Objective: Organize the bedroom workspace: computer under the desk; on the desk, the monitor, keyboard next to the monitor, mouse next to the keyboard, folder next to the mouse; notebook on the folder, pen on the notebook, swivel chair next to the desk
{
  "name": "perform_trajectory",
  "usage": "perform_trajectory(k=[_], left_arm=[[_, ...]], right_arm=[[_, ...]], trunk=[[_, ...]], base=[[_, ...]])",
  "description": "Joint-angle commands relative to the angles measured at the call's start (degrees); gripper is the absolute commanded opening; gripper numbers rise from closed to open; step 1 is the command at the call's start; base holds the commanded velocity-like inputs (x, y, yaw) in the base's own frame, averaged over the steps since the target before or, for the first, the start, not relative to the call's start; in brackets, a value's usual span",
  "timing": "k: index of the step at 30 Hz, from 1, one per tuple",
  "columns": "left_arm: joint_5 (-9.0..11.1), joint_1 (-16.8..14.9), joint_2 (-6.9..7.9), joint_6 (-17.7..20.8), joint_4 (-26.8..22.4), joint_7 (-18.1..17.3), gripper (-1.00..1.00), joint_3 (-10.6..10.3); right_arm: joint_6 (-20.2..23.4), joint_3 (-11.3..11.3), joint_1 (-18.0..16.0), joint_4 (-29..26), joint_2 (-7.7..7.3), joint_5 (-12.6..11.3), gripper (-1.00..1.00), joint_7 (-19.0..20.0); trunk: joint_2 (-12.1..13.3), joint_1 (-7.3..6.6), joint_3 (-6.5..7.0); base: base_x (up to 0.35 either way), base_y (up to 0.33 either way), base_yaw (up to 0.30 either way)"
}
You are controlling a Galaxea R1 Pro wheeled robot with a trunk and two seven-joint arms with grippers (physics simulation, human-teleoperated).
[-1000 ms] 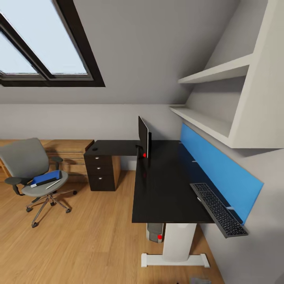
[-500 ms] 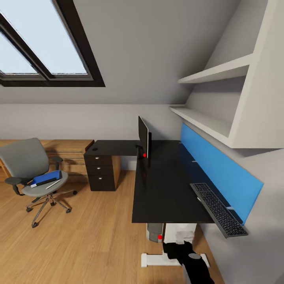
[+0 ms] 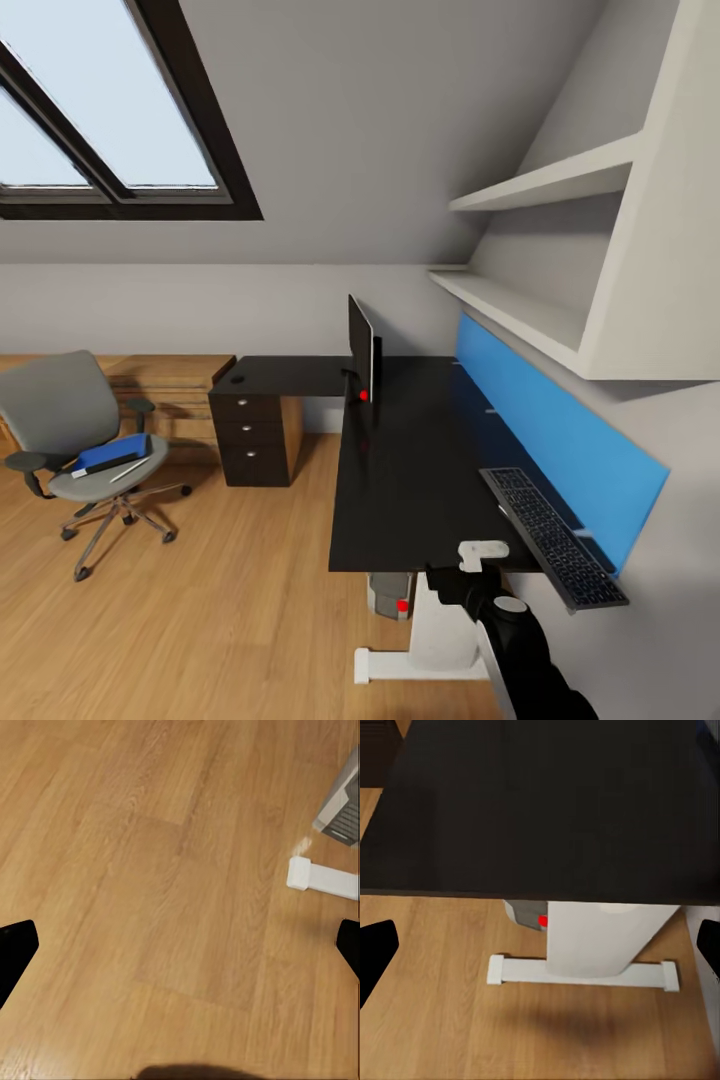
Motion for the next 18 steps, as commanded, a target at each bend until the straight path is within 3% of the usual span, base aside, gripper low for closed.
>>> perform_trajectory(k=[1, 9, 15, 18], left_arm=[[-0.23, -0.02, -0.02, 0.31, 0.03, 0.20, 1.00, 0.17], [-0.22, -0.02, -0.02, 1.79, 0.03, 0.17, 1.00, 0.18], [-0.15, -0.02, -0.02, 1.91, 0.03, 0.18, 1.00, 0.18], [-0.08, -0.02, -0.02, 1.92, 0.03, 0.18, 1.00, 0.18]], right_arm=[[-1.04, 0.07, -0.03, 0.78, -0.17, 0.46, 1.00, 0.01], [-4.86, -0.38, -0.05, 2.18, -0.59, 0.69, 1.00, -0.04], [-5.16, -1.89, -0.05, 2.24, -2.87, 0.56, 1.00, -0.08], [-5.22, -2.43, -0.05, 2.20, -3.31, 0.52, 1.00, -0.13]], trunk=[[-0.04, 0.04, -0.02], [-0.04, 0.04, -0.02], [-0.04, 0.04, -0.02], [-0.04, 0.04, -0.02]], base=[[0.221, -0.185, 0.000], [0.181, -0.148, 0.000], [0.107, -0.089, 0.000], [0.073, -0.058, 0.000]])
